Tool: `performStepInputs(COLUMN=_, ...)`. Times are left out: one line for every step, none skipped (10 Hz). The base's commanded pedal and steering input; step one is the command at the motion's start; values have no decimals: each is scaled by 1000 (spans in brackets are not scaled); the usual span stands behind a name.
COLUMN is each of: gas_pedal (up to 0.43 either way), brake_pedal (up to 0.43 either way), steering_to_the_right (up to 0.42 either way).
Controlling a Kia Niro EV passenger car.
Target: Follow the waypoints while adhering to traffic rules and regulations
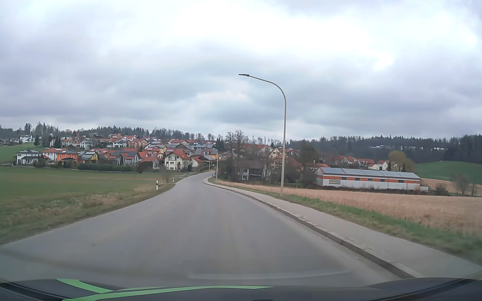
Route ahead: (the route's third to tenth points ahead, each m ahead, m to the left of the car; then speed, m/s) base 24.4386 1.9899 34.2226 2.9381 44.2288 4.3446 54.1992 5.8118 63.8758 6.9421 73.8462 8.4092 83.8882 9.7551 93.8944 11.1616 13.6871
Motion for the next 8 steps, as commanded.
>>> performStepInputs(gas_pedal=28, brake_pedal=0, steering_to_the_right=-20)
performStepInputs(gas_pedal=28, brake_pedal=0, steering_to_the_right=-20)
performStepInputs(gas_pedal=28, brake_pedal=0, steering_to_the_right=-20)
performStepInputs(gas_pedal=28, brake_pedal=0, steering_to_the_right=-20)
performStepInputs(gas_pedal=39, brake_pedal=0, steering_to_the_right=-20)
performStepInputs(gas_pedal=39, brake_pedal=0, steering_to_the_right=-20)
performStepInputs(gas_pedal=39, brake_pedal=0, steering_to_the_right=-20)
performStepInputs(gas_pedal=39, brake_pedal=0, steering_to_the_right=-20)
